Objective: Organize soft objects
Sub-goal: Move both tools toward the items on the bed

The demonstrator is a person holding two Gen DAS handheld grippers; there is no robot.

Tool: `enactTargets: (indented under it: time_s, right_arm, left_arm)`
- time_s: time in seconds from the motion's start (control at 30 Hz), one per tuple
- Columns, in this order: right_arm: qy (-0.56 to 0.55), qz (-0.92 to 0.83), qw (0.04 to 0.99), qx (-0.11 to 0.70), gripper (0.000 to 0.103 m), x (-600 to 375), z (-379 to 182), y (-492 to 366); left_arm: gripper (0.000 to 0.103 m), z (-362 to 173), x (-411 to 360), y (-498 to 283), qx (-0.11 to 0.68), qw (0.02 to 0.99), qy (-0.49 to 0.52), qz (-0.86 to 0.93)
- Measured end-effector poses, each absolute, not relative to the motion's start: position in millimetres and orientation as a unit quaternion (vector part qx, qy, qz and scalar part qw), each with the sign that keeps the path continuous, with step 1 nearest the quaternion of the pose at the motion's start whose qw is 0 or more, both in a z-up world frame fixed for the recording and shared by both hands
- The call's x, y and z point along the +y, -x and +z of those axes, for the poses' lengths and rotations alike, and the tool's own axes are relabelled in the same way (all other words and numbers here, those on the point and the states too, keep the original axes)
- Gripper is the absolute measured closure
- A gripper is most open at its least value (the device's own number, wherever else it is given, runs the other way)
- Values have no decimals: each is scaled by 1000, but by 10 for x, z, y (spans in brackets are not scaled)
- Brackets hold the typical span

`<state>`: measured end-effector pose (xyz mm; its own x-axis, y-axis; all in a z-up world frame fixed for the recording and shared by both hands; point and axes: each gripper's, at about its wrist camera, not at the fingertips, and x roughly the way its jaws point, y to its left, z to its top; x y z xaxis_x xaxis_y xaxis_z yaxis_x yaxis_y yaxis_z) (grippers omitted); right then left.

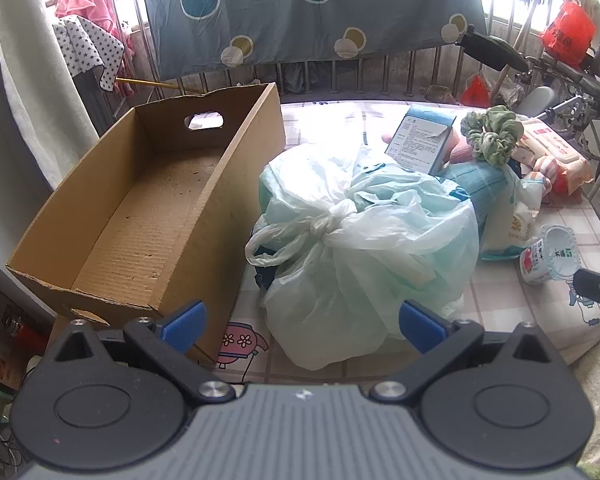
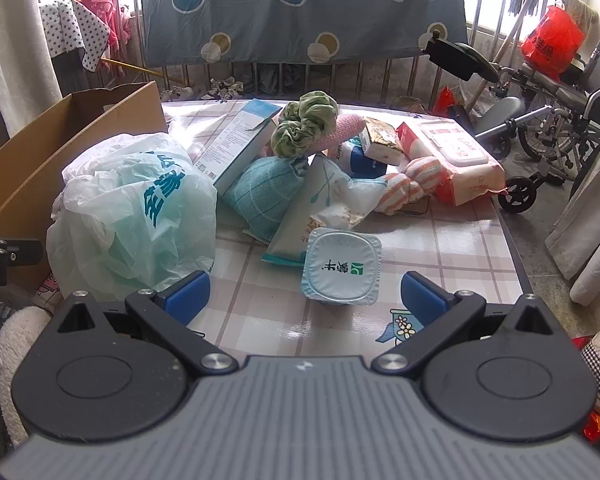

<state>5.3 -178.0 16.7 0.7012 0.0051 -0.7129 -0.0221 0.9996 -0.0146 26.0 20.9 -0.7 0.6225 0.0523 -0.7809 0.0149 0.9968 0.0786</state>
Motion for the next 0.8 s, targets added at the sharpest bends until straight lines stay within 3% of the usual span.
enactTargets:
  time_s: [0.8]
  right_arm:
    - [24,22,918,395,1,-1682,139,-154]
  left_arm:
    - [0,-78,329,-338,448,893,-25,19]
